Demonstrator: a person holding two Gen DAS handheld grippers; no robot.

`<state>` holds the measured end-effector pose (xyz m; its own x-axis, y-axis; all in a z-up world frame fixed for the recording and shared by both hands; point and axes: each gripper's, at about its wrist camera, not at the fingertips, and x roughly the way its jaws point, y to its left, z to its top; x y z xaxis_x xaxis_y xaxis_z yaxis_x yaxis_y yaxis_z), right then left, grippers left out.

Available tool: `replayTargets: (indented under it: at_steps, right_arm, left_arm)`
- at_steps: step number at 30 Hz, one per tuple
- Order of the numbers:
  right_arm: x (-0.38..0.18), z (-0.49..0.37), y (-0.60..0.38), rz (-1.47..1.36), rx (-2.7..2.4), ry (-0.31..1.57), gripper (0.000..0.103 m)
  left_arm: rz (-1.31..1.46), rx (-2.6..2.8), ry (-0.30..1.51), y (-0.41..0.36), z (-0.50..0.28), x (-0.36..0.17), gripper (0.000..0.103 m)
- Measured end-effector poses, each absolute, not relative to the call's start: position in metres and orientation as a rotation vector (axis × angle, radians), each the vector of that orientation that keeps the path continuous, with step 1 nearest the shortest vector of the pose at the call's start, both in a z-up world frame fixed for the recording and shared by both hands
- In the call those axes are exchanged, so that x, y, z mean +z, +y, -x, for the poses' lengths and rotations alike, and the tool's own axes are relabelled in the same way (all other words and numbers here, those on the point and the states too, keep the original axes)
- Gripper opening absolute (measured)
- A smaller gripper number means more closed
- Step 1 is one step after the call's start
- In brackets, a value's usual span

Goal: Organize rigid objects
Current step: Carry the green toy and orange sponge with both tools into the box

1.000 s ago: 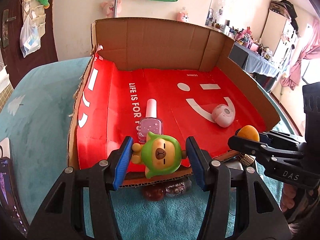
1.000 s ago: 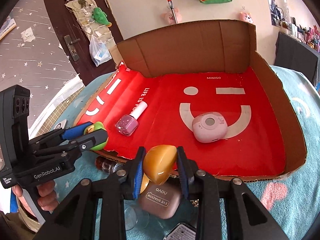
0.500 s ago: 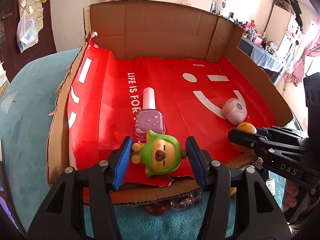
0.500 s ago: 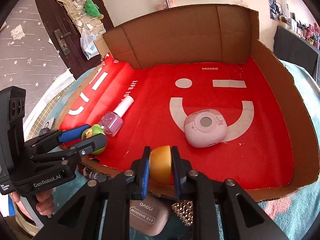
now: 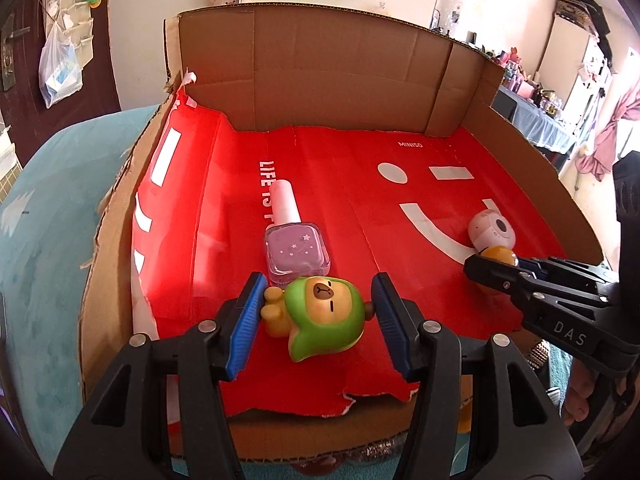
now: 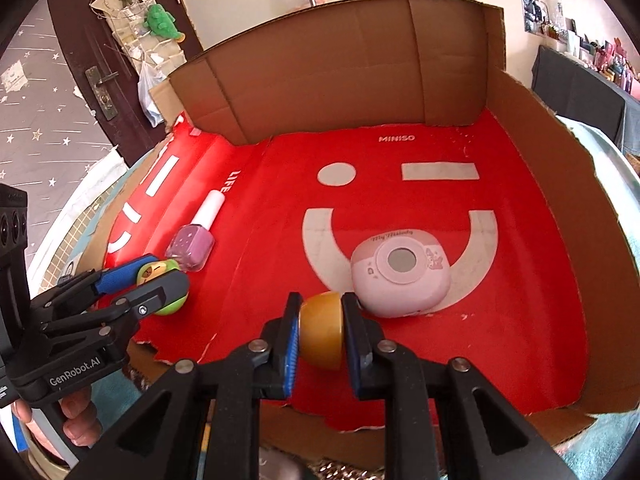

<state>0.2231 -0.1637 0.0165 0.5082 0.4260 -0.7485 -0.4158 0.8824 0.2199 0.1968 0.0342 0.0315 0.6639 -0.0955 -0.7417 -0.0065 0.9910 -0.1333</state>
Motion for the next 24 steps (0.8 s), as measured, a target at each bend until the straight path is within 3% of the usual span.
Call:
replayTargets:
  at_steps: [24]
  right_arm:
    - [0.015, -0.236, -0.170, -0.008, 0.435, 0.894, 0.021]
  left_arm:
    - [0.125, -0.044, 0.875, 0.032, -0.208, 0.022, 0.054]
